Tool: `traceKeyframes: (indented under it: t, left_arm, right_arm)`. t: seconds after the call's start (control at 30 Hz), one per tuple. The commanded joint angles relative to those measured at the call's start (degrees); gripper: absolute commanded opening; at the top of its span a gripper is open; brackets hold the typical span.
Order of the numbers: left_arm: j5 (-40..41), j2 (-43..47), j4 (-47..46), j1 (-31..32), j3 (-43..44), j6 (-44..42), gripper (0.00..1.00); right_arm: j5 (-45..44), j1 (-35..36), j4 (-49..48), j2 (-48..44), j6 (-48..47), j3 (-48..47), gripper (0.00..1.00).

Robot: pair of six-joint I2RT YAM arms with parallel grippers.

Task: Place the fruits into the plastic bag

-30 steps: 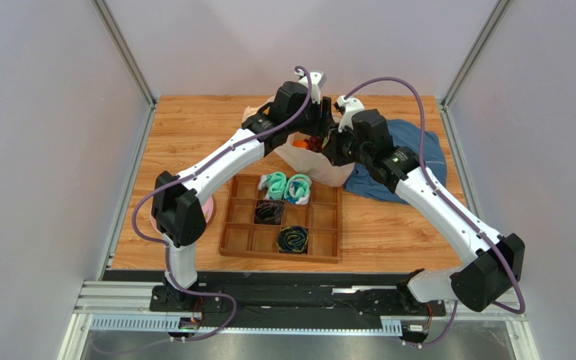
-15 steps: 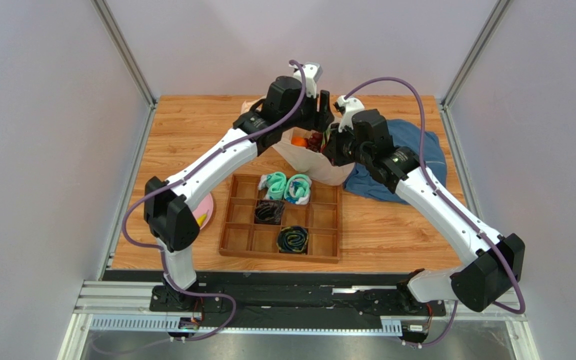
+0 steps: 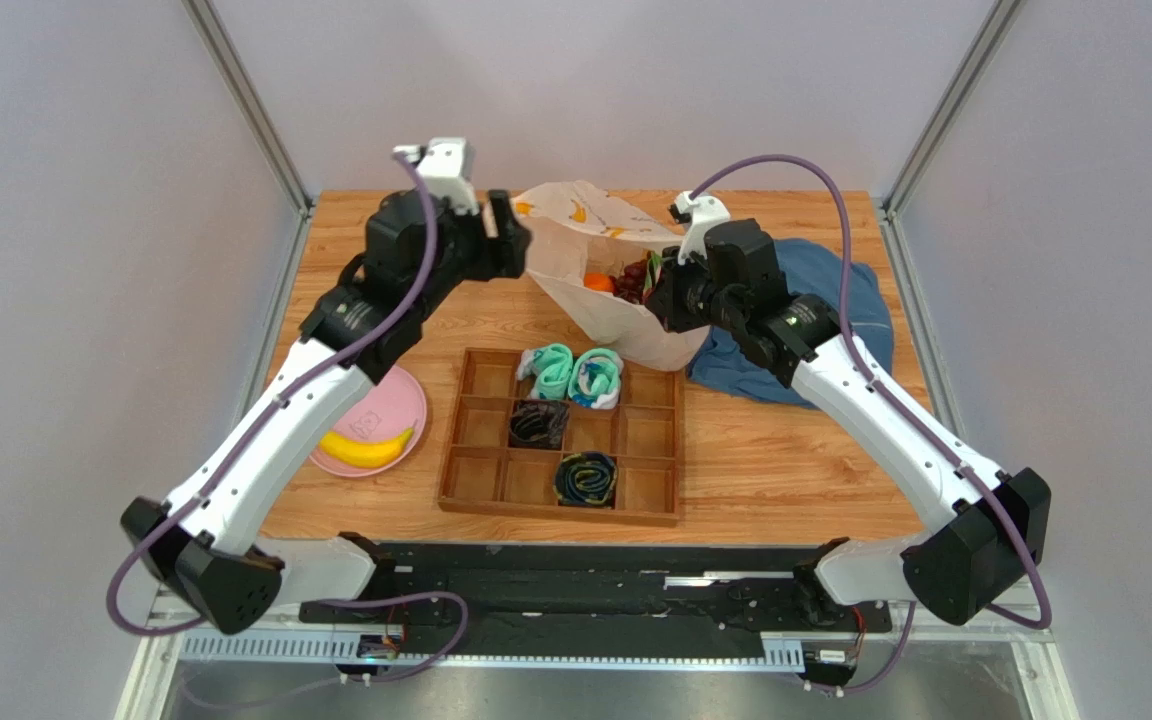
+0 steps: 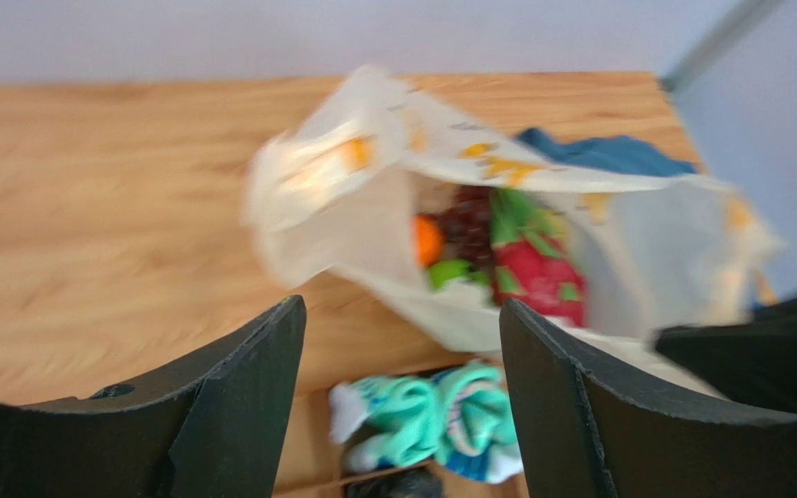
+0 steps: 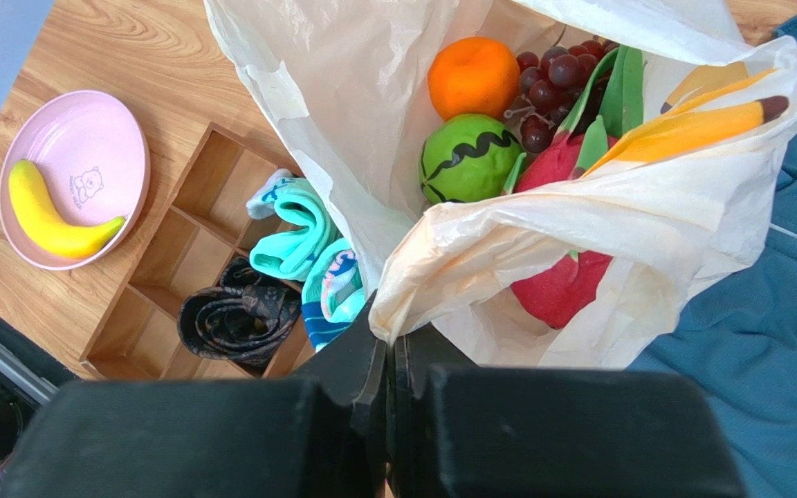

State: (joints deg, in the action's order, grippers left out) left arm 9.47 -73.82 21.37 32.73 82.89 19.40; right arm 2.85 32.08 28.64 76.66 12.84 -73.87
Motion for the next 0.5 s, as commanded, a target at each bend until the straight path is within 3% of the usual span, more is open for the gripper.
traceKeyframes:
  t: [0.0, 0.1, 0.2, 0.33, 0.47]
  left_arm:
    - [12.72, 9.03, 11.05, -6.97, -12.03, 8.54, 0.78]
    - [20.63, 15.97, 16.24, -9.78, -20.3, 12.67, 0.84]
    - [24.27, 20.9, 24.05, -14.61, -26.45, 22.5, 0.94]
    - [18.93, 24.77, 28.91, -25.23, -34.35, 30.43, 0.97]
    - [13.56, 26.18, 28.03, -30.52, -40.17, 34.64, 0.97]
  right_arm:
    - [-0.57, 0.27, -2.28, -1.69, 0.08, 0.48, 0.04]
    - [-0.13, 0.27, -2.63, -1.43, -0.01, 0.39, 0.04]
    - [0.22, 0.27, -2.98, -0.9, -0.1, 0.21, 0.04]
    - [0.22, 0.27, -3.07, -0.9, -0.18, 0.21, 0.04]
    - [-0.04, 0.27, -3.07, -1.08, -0.53, 0.3, 0.04]
